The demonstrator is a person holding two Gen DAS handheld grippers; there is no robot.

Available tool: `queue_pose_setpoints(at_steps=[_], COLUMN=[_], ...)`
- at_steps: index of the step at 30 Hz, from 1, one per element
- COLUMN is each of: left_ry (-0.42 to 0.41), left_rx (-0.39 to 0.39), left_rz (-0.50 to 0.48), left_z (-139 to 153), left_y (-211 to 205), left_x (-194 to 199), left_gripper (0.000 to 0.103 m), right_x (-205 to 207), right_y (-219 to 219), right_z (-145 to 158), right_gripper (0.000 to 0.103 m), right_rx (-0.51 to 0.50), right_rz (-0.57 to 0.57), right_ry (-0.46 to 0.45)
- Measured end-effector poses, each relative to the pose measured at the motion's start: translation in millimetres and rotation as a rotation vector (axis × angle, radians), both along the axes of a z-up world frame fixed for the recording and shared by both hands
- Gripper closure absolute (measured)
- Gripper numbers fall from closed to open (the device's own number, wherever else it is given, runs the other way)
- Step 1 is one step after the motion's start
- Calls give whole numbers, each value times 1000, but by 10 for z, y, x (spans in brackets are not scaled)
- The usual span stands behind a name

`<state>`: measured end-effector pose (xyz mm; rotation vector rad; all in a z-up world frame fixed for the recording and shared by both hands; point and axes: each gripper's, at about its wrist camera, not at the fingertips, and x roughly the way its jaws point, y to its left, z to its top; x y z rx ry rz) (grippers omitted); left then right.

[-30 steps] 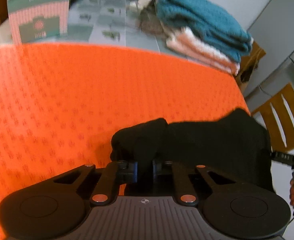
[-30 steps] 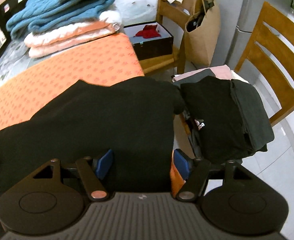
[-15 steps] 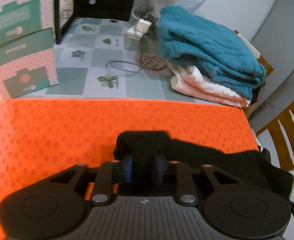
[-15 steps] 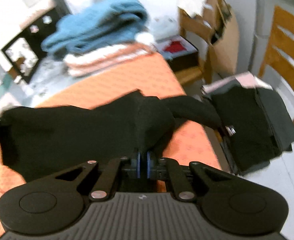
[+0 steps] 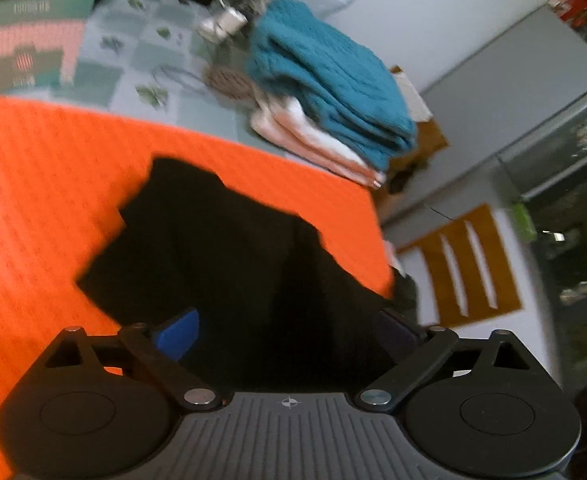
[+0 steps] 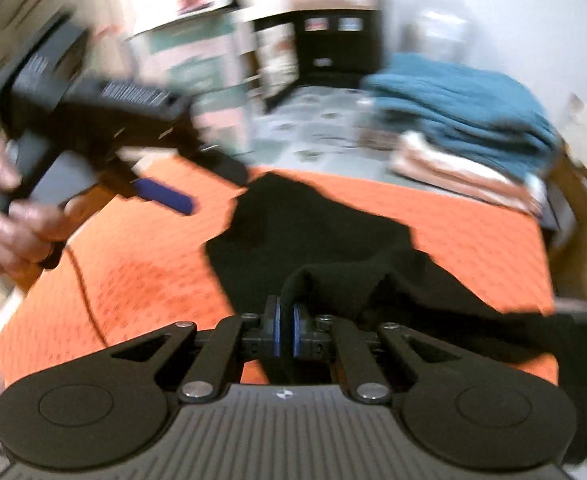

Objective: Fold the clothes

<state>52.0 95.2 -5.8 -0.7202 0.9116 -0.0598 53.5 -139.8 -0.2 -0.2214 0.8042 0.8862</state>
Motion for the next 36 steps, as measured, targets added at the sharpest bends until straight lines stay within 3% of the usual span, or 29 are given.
queue_pose_setpoints(at_steps=[7,12,16,19,21,24,29,31,36], left_ry=[83,160,204,191,175,153,123,114,77], left_rx=[-23,-13,30,51,63,47,16,-8,-6], left_rz=[-89,-151,-176,-175,-162,-133,-52,-23,61], left_z=[-283,-478,-585,-592,-572,-536,-475,-459,-391], left_y=[-240,-408,-547,-604,-599,-550,-389,-300,-81], left_x=[-151,-120,-91,-112,-141,-177,-324,-412,-662], left_gripper=[6,9,24,42,59,72,78,79,81], right_x=[-427,-665,-722,-751,-769,-771,-804,-794,-698], right_y=[504,573,546,496,454,409,330,268,34], right_z=[-52,-29,-6,-12,-17,-31,-34,-23,-5], right_gripper=[96,96,96,96,96,96,92,82,76], right_rx=[-57,-53,-52,-50,-48,-42,-32,-27,-35], right_rz=[233,304,300,283,268,246,222,206,146], right_ry=[-16,10,29,42,51,60,70,73,77])
